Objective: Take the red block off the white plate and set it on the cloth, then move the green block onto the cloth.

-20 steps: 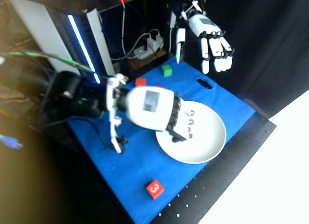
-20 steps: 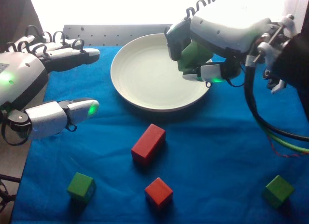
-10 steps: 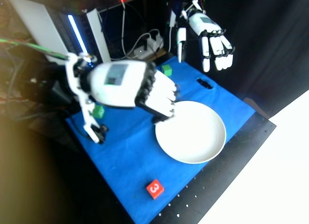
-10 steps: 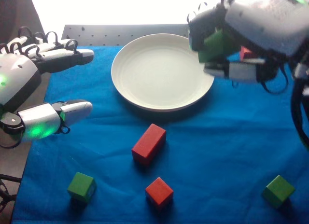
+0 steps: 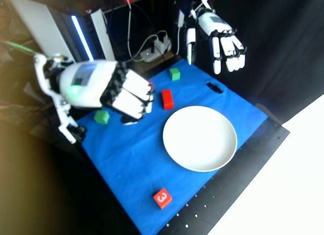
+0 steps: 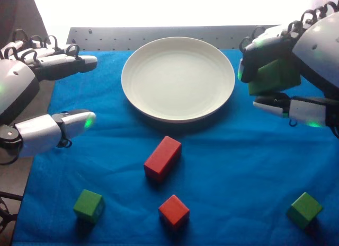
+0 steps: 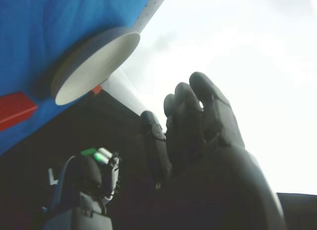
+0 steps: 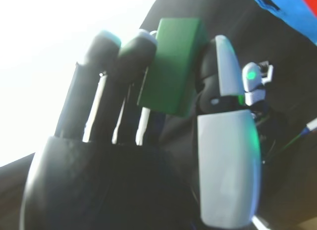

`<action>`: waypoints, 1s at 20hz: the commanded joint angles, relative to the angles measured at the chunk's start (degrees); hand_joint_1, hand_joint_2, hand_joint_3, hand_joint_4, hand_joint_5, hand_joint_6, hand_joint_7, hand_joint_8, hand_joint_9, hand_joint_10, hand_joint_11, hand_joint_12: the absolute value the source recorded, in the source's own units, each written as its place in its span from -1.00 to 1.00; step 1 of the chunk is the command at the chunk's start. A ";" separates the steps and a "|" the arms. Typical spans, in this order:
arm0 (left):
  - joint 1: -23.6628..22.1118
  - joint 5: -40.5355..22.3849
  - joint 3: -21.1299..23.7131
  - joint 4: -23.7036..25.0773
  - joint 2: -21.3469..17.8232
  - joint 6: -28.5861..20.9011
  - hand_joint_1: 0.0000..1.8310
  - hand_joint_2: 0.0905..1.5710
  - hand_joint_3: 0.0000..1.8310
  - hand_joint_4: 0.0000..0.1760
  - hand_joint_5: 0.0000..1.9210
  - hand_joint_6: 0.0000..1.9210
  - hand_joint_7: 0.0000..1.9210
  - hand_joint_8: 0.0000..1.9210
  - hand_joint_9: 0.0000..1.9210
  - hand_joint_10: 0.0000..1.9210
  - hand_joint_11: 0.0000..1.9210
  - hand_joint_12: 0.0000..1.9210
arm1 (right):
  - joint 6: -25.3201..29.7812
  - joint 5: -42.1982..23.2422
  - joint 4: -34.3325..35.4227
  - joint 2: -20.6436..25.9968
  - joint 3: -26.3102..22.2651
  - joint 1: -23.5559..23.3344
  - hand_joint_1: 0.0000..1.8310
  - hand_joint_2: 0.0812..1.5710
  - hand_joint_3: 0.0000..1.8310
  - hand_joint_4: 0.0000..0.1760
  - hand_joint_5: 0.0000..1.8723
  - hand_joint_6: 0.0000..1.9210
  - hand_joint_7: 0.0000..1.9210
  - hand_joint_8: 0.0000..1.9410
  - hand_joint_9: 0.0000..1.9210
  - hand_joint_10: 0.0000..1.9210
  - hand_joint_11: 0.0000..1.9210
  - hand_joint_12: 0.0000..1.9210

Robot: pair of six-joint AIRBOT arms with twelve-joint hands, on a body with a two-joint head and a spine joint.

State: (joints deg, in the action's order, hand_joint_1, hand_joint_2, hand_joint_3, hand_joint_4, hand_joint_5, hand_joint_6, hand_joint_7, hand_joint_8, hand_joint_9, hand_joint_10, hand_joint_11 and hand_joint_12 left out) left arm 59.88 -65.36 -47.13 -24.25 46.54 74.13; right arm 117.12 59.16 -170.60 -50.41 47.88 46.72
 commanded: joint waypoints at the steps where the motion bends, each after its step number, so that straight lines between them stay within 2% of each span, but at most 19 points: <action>1: -0.15 -7.89 -0.06 0.75 -0.39 0.02 -0.45 0.42 -1.00 0.49 -0.50 -1.00 -0.67 -1.00 -0.71 -1.00 -1.00 -0.35 | 0.20 8.74 -1.97 0.53 -0.56 0.15 0.48 0.44 -1.00 -1.00 -0.11 0.01 -0.03 0.26 -0.08 0.53 -0.05 0.85; 2: 0.24 -8.27 0.07 0.54 -0.50 0.02 -0.46 0.41 -1.00 0.46 -0.50 -1.00 -0.68 -1.00 -0.71 -1.00 -1.00 -0.35 | 0.20 9.52 -1.97 1.08 -1.28 1.31 0.50 0.43 -1.00 -1.00 -0.10 0.05 -0.02 0.18 -0.07 0.45 -0.07 0.76; 3: 0.44 -8.50 0.16 0.43 -0.58 0.02 -0.46 0.41 -1.00 0.42 -0.50 -1.00 -0.69 -1.00 -0.72 -1.00 -1.00 -0.35 | 0.20 10.00 -1.97 1.36 -1.67 2.05 0.50 0.44 -1.00 -1.00 -0.12 0.06 -0.03 0.20 -0.09 0.47 -0.06 0.77; 4: 0.77 -8.87 0.28 0.27 -0.68 0.02 -0.47 0.41 -1.00 0.48 -0.51 -1.00 -0.70 -1.00 -0.72 -1.00 -1.00 -0.35 | 0.21 10.48 -1.97 1.70 -2.31 2.83 0.50 0.44 -1.00 -1.00 -0.15 0.07 -0.03 0.19 -0.09 0.49 -0.04 0.77; 5: 0.97 -9.13 0.35 0.20 -0.74 0.02 -0.47 0.42 -1.00 0.38 -0.50 -1.00 -0.70 -1.00 -0.71 -1.00 -1.00 -0.33 | 0.21 10.65 -1.97 1.92 -2.71 3.23 0.50 0.45 -1.00 -1.00 -0.15 0.07 -0.04 0.22 -0.11 0.52 -0.07 0.79; 6: 1.19 -9.48 0.43 0.12 -0.76 0.02 -0.48 0.41 -1.00 0.36 -0.50 -1.00 -0.69 -1.00 -0.71 -1.00 -1.00 -0.33 | 0.21 10.77 -1.97 2.24 -3.16 4.01 0.51 0.43 -1.00 -1.00 -0.13 0.04 -0.01 0.15 -0.08 0.48 -0.03 0.77; 7: 1.36 -9.69 0.48 0.05 -0.78 0.02 -0.48 0.41 -1.00 0.45 -0.51 -1.00 -0.69 -1.00 -0.71 -1.00 -1.00 -0.35 | 0.21 10.81 -1.97 2.47 -3.42 4.81 0.42 0.39 -1.00 -1.00 0.02 -0.13 0.09 0.18 0.13 0.51 0.05 0.81; 8: 1.44 -9.77 0.51 0.00 -0.83 0.02 -0.49 0.41 -1.00 0.52 -0.51 -1.00 -0.69 -1.00 -0.72 -1.00 -1.00 -0.36 | 0.21 10.85 -1.97 2.53 -3.45 5.41 0.41 0.39 -1.00 -1.00 0.06 -0.18 0.13 0.14 0.19 0.47 0.09 0.78; 9: 1.50 -9.83 0.57 -0.03 -0.88 0.02 -0.48 0.40 -1.00 0.63 -0.51 -1.00 -0.69 -1.00 -0.72 -1.00 -1.00 -0.36 | 0.21 10.84 -1.77 2.54 -3.45 6.02 0.41 0.44 -1.00 -1.00 0.06 -0.13 0.16 0.08 0.19 0.39 0.09 0.70; 10: 1.52 -9.84 0.59 -0.04 -0.89 0.02 -0.46 0.40 -1.00 0.63 -0.50 -1.00 -0.69 -1.00 -0.72 -1.00 -1.00 -0.33 | 0.21 10.84 -1.21 2.53 -3.43 6.61 0.41 0.46 -1.00 -1.00 0.04 -0.09 0.16 0.06 0.19 0.35 0.10 0.65; 11: 1.52 -9.85 0.60 -0.04 -0.87 0.02 -0.47 0.41 -1.00 0.64 -0.51 -1.00 -0.69 -1.00 -0.71 -1.00 -1.00 -0.30 | 0.21 10.84 -0.77 2.50 -3.44 7.02 0.40 0.47 -1.00 -1.00 -0.02 0.01 0.15 0.06 0.12 0.32 0.03 0.64; 12: 1.52 -9.92 0.65 -0.04 -0.87 0.02 -0.48 0.42 -1.00 0.69 -0.52 -1.00 -0.69 -1.00 -0.70 -1.00 -1.00 -0.28 | 0.21 10.83 -0.56 2.38 -3.44 7.28 0.37 0.48 -1.00 -1.00 -0.07 0.11 0.10 0.10 -0.03 0.36 -0.13 0.72; 13: 1.52 -9.93 0.67 -0.04 -0.87 0.02 -0.51 0.42 -1.00 0.73 -0.52 -1.00 -0.70 -1.00 -0.71 -1.00 -1.00 -0.30 | 0.21 10.83 -0.32 2.26 -3.44 7.48 0.40 0.35 -1.00 -1.00 -0.28 0.07 -0.14 0.14 -0.22 0.39 -0.33 0.76; 14: 1.52 -9.93 0.67 -0.04 -0.87 0.02 -0.53 0.42 -1.00 0.72 -0.52 -1.00 -0.71 -1.00 -0.72 -1.00 -1.00 -0.30 | 0.21 10.82 -0.20 2.19 -3.43 7.56 0.40 0.31 -1.00 -1.00 -0.37 0.07 -0.28 0.17 -0.36 0.41 -0.46 0.78; 15: 1.52 -9.98 0.68 -0.04 -0.87 0.02 -0.53 0.41 -1.00 0.72 -0.53 -1.00 -0.72 -1.00 -0.73 -1.00 -1.00 -0.30 | 0.21 10.82 -0.08 2.12 -3.42 7.63 0.32 0.25 -1.00 -1.00 -0.45 0.02 -0.42 0.11 -0.51 0.37 -0.63 0.84; 16: 1.52 -10.00 0.69 -0.04 -0.87 0.02 -0.52 0.41 -1.00 0.74 -0.52 -1.00 -0.72 -1.00 -0.73 -1.00 -1.00 -0.30 | 0.21 10.82 -0.05 2.11 -3.42 7.64 0.28 0.22 -1.00 -1.00 -0.49 -0.02 -0.48 0.05 -0.58 0.31 -0.70 0.84; 17: 1.52 -10.02 0.70 -0.04 -0.87 0.02 -0.53 0.41 -1.00 0.78 -0.52 -1.00 -0.71 -1.00 -0.72 -1.00 -1.00 -0.29 | 0.21 10.82 -0.05 2.10 -3.42 7.64 0.27 0.23 -1.00 -1.00 -0.56 -0.04 -0.56 0.00 -0.69 0.27 -0.86 0.87; 18: 1.52 -10.06 0.71 -0.04 -0.87 0.02 -0.53 0.40 -1.00 0.74 -0.52 -1.00 -0.72 -1.00 -0.73 -1.00 -1.00 -0.31 | 0.21 10.82 -0.05 2.10 -3.42 7.64 0.25 0.21 -1.00 -1.00 -0.62 -0.06 -0.66 -0.04 -0.78 0.25 -0.94 0.90; 20: 1.53 -10.15 0.73 -0.05 -0.87 0.02 -0.53 0.41 -1.00 0.47 -0.51 -0.99 -0.71 -1.00 -0.73 -1.00 -1.00 -0.31 | 0.21 10.82 -0.04 2.11 -3.43 7.64 0.26 0.17 -1.00 -1.00 -0.73 -0.07 -0.80 -0.06 -0.93 0.30 -1.00 0.92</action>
State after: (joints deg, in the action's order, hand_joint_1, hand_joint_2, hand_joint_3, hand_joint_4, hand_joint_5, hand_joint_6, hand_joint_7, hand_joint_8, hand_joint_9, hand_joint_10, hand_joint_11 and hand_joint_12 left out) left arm 61.78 -68.12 -46.46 -25.41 46.02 74.15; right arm 117.19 63.09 -169.49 -48.21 44.40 54.59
